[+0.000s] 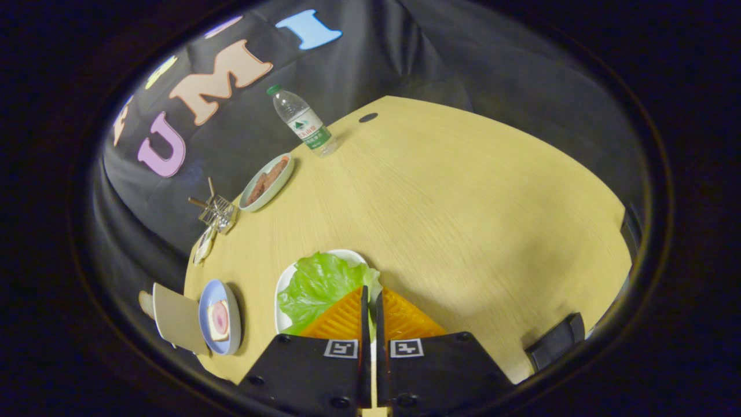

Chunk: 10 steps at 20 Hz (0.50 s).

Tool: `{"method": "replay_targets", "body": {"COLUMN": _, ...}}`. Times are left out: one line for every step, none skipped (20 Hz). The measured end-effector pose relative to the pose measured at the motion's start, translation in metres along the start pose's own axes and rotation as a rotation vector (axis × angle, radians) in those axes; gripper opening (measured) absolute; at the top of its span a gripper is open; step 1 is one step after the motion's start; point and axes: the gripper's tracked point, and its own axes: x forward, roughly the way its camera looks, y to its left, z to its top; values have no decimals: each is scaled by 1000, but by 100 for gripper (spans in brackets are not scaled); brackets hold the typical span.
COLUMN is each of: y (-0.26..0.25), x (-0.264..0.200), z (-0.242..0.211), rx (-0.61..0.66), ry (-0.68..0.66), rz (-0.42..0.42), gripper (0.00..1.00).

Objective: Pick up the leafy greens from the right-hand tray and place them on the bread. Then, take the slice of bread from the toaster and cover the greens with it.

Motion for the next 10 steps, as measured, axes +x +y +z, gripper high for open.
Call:
{"method": "replay_targets", "body": {"y": 4, "x": 0, "z": 4, "rx": -21, "ry": -25, "rz": 9, "gripper": 3}}
{"method": "replay_targets", "body": {"y": 7, "x": -7, "z": 10, "rx": -34, "ry": -53, "rz": 13, "gripper": 3}}
{"method": "replay_targets", "body": {"y": 12, "x": -12, "z": 16, "rx": -41, "ry": -79, "rz": 19, "gripper": 3}}
{"method": "replay_targets", "body": {"y": 18, "x": -17, "z": 23, "rx": -45, "ry": -104, "rz": 22, "gripper": 3}}
{"method": "replay_targets", "body": {"y": 24, "x": -24, "z": 30, "rx": -48, "ry": -126, "rz": 27, "gripper": 3}}
{"method": "replay_targets", "body": {"y": 31, "x": -29, "z": 35, "rx": -52, "ry": -148, "rz": 38, "gripper": 3}}
{"method": "replay_targets", "body": {"y": 38, "x": -35, "z": 41, "rx": -58, "ry": -173, "rz": 51, "gripper": 3}}
{"method": "replay_targets", "body": {"y": 43, "x": -43, "z": 46, "rx": -67, "ry": -198, "rz": 59, "gripper": 3}}
{"method": "replay_targets", "body": {"y": 47, "x": -49, "z": 51, "rx": -80, "ry": -219, "rz": 55, "gripper": 3}}
{"method": "replay_targets", "body": {"y": 51, "x": -52, "z": 55, "rx": -91, "ry": -239, "rz": 53, "gripper": 3}}
